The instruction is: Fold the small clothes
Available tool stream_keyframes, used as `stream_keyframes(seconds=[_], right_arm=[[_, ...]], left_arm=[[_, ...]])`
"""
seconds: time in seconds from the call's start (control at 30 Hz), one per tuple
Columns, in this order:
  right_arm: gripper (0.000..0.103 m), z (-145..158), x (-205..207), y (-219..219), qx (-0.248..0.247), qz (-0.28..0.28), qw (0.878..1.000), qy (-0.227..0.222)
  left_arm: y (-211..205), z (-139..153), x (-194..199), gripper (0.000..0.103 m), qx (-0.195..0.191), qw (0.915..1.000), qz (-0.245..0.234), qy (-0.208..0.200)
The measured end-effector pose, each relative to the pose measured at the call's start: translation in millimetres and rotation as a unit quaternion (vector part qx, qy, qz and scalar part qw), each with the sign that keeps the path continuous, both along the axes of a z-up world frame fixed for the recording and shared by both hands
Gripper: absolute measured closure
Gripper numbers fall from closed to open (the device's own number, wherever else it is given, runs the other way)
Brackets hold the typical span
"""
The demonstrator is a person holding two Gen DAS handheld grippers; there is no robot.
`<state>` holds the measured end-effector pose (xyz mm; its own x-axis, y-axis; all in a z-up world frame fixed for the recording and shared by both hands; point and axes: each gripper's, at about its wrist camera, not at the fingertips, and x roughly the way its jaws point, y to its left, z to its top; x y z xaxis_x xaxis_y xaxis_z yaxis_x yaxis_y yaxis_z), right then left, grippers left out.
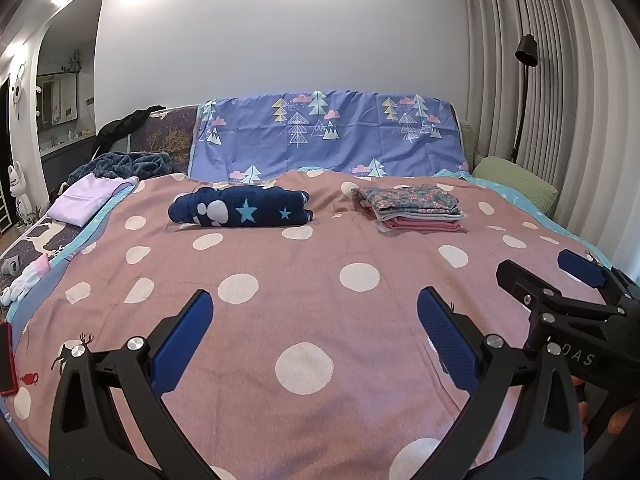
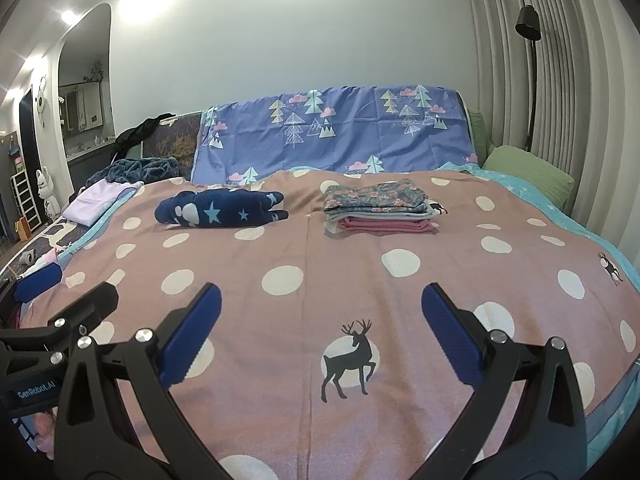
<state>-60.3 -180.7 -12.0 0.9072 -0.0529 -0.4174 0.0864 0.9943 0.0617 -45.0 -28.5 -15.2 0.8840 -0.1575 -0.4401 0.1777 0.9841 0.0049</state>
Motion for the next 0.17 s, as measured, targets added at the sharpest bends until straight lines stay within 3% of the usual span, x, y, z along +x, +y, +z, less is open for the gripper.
stream_keyframes(seconds=[0.17], right_arm=[[0.002,-1.0,1.2,-1.7,0.004,-0.003,1.000,0.002]], left_arm=[[0.0,-1.2,1.3,0.001,0.002,1.0000,0.002,0.003]])
